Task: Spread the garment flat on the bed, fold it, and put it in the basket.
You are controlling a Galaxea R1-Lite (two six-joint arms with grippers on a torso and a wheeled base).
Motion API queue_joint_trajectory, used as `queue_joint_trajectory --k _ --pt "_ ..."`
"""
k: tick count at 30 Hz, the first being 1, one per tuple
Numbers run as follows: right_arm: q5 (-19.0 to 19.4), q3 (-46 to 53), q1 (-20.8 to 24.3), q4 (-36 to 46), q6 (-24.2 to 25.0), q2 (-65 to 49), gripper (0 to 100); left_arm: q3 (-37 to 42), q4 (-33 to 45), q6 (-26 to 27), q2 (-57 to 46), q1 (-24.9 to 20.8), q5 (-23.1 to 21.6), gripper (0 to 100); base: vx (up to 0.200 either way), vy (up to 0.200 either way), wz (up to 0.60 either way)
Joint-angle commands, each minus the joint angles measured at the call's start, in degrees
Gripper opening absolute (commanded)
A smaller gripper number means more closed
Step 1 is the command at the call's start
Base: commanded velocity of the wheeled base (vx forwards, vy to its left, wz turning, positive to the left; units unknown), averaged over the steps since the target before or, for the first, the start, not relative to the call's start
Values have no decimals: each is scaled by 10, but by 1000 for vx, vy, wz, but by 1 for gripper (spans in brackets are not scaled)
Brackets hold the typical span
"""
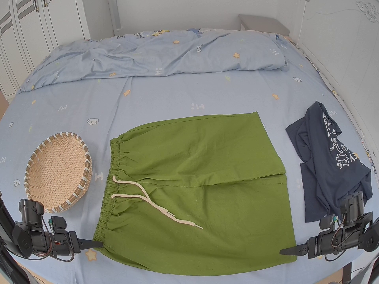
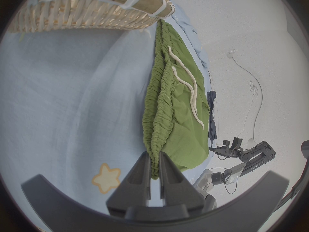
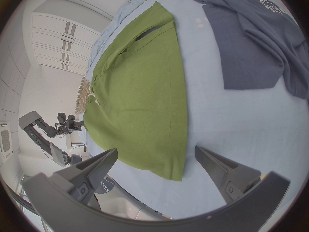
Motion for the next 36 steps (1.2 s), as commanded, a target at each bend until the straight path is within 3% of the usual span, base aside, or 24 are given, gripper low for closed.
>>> queue_joint_trajectory --k 1,7,12,15,36 --pt "12 36 -2 -53 -5 77 100 1 -10 0 2 2 1 0 0 0 0" --pt "17 36 -1 -61 -4 90 100 0 -10 -1 2 2 1 0 0 0 0" --pt "68 36 -3 -60 -4 93 100 -3 -10 -1 7 7 0 0 0 0 0" --pt "78 36 -2 -55 -3 93 100 -3 -10 -1 6 7 0 0 0 0 0" --pt "96 36 -5 -101 2 135 100 -2 -10 -4 5 8 0 0 0 0 0"
